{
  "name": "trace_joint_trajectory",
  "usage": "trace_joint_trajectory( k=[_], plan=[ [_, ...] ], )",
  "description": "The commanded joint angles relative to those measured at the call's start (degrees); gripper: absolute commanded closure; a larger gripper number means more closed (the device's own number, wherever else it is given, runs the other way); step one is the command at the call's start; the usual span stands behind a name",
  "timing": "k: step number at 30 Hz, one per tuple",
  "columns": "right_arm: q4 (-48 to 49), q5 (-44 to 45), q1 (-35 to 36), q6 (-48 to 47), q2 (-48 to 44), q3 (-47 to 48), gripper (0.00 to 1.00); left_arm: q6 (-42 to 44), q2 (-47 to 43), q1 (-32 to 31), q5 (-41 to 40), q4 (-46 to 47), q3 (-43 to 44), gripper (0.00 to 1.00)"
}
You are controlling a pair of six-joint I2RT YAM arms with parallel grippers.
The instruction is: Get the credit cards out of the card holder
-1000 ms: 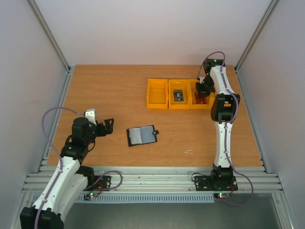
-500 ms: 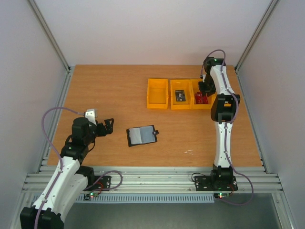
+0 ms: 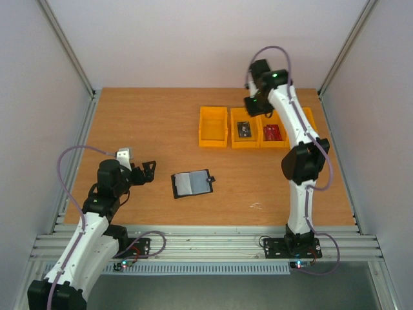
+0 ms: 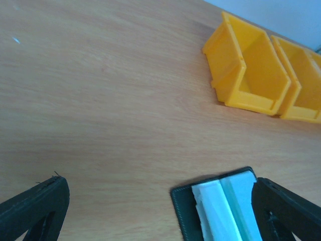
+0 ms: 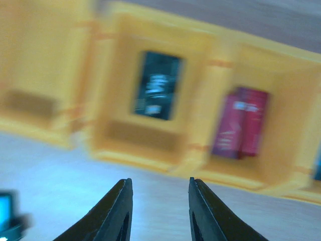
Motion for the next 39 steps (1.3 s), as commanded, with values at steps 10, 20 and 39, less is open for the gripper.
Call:
trace_joint_trajectory(
  k=[10, 20, 39],
  plan=[
    [30.8, -23.9, 20.6, 22.9, -11.5, -44.6, 0.60, -14.9, 17.3, -0.2, 12.7, 18.4, -6.1, 0.01],
    [37.7, -21.5, 23.3, 27.0, -7.9, -51.8, 0.70, -19.3, 26.6, -6.6, 10.3, 22.0, -7.0, 0.01],
    [50.2, -33.6, 26.4, 34.1, -5.4, -56.5, 0.75, -22.3, 32.8, -12.6, 4.2, 25.6, -8.0, 0.36]
  ],
)
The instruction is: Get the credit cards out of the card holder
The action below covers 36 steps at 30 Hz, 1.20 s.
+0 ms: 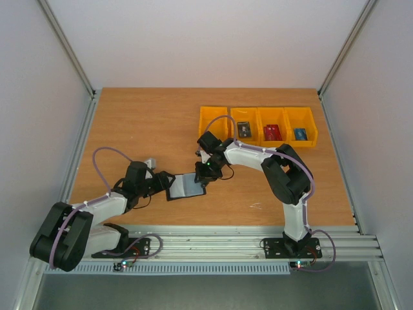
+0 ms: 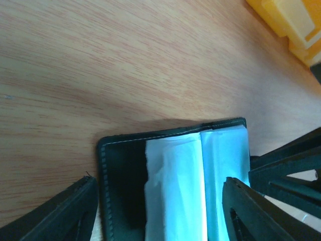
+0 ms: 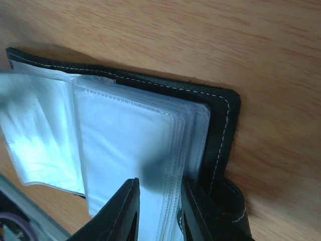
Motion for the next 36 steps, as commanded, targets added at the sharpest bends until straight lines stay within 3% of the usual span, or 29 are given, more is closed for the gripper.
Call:
trace_joint_trajectory(
  k=[1, 4, 8, 10, 18, 24, 32, 36],
  plan=[
    [6.3, -6.0, 0.7, 3.5, 2.3, -0.5, 0.75, -0.2, 0.8, -0.7, -2.4, 0.6, -1.3, 0.39],
    [8.6, -8.6, 0.8, 4.4, 2.8, 0.3, 0.75, -0.2, 0.8, -0.7, -2.7, 0.5, -1.2, 0.48],
    [10.3, -11.6, 1.6, 5.4, 4.2, 1.7, 0.75, -0.2, 0.8, -0.7, -3.4, 0.3, -1.2, 0.70],
    [11.6, -12.7, 1.8, 5.9, 4.6, 1.9, 0.76, -0.3, 0.7, -0.7, -3.8, 0.0, -1.2, 0.75],
    [12.2, -16.6, 4.3, 4.3, 5.1, 5.7, 0.77, -0.2, 1.1, -0.7, -4.2, 0.1, -1.1, 0.80],
    [10.1, -13.9, 4.7, 3.0, 4.9, 6.5, 0.76, -0.3, 1.1, -0.7, -4.8, -0.3, -1.2, 0.81],
    [12.0, -20.3, 5.2, -0.7, 5.1, 7.3, 0.52, -0.4, 1.3, -0.7, -5.0, -0.2, -1.2, 0.81],
    [18.1, -27.5, 5.4, 1.1, 5.3, 6.5, 0.48, -0.3, 1.2, -0.7, -4.9, 0.1, -1.2, 0.81]
  ],
)
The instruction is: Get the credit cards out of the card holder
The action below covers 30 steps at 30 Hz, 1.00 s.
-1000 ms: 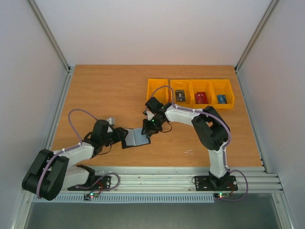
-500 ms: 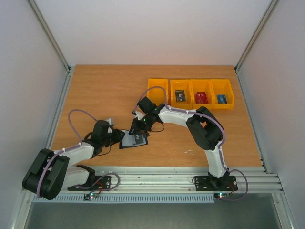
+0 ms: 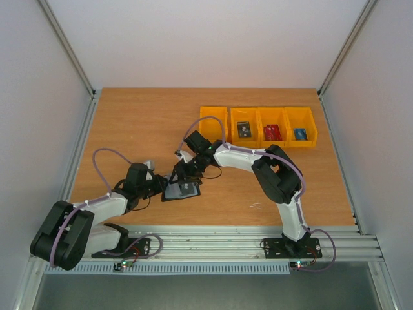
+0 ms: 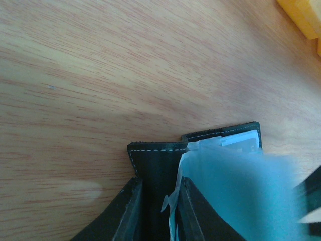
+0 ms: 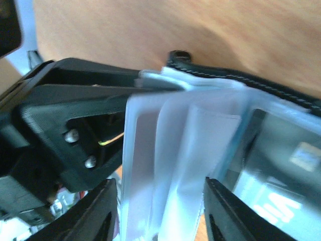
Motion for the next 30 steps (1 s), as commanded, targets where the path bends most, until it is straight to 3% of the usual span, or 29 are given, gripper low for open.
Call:
trace_joint_trajectory(
  k=[1, 4, 11, 15, 20, 30],
  plan=[
    [7.1, -9.1, 0.9, -0.1, 0.6, 0.4, 0.48, 0.0, 0.6, -0.3, -1.0, 1.1, -0.6, 0.81],
    [10.5, -10.3, 0.9, 0.3, -1.0, -1.7, 0.48, 0.2, 0.7, -0.3, -0.7, 1.4, -0.5, 0.80],
    [8.5, -4.2, -0.8, -1.0, -6.6, -6.8, 0.51, 0.1, 0.8, -0.2, -1.3, 1.1, -0.5, 0.78],
    [0.2, 6.5, -1.5, -3.3, -9.5, -6.5, 0.51, 0.6, 0.8, -0.2, -0.7, 1.5, -0.4, 0.78],
    [-12.6, 21.3, 1.8, -9.6, -6.9, 0.8, 0.47, 1.1, 0.8, -0.2, -0.8, 1.8, -0.5, 0.78],
    [-15.3, 19.8, 5.3, -11.4, 0.0, 8.2, 0.34, 1.2, 0.7, -0.2, -1.0, 1.9, -0.5, 0.78]
  ],
)
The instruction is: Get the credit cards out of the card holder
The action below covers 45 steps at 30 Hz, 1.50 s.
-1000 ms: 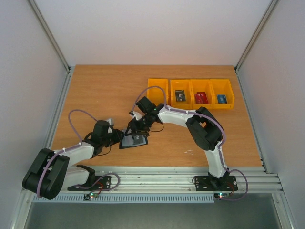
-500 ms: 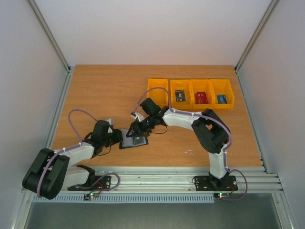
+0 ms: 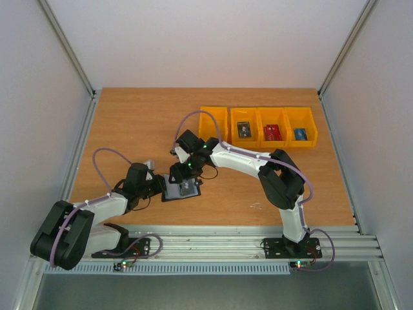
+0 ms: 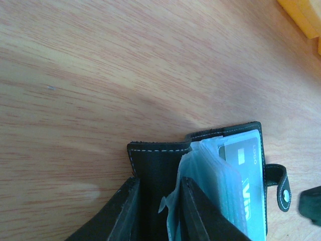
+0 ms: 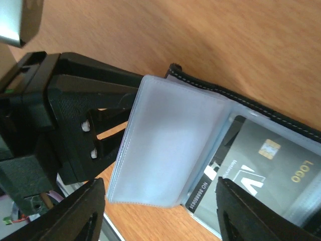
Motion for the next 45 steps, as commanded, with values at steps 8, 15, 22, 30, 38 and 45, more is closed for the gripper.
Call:
trace_joint_trajectory(
  k=[8, 15, 22, 30, 38, 45],
  plan=[
    [-1.7, -1.2, 1.7, -0.6, 6.0, 4.3, 0.30, 1.0, 0.5, -0.2, -0.9, 1.9, -0.5, 0.78],
    [-0.6, -4.7, 2.3, -1.0, 6.4, 5.0, 0.21, 1.0, 0.6, -0.2, -1.0, 2.0, -0.5, 0.78],
    [-3.9, 0.0, 2.7, -1.1, 8.1, 6.8, 0.28, 1.0, 0.6, -0.2, -1.0, 2.0, -0.5, 0.78],
    [-9.9, 9.4, 2.7, 0.3, 8.1, 8.0, 0.40, 1.0, 0.5, -0.2, -1.0, 2.0, -0.5, 0.78],
    [-12.6, 13.7, 1.7, 2.0, 7.6, 7.2, 0.55, 1.0, 0.4, -0.2, -1.1, 1.8, -0.5, 0.78],
    [-11.9, 13.6, -0.8, 2.6, 5.3, 3.4, 0.57, 1.1, 0.3, -0.2, -1.0, 2.0, -0.5, 0.76]
  ],
)
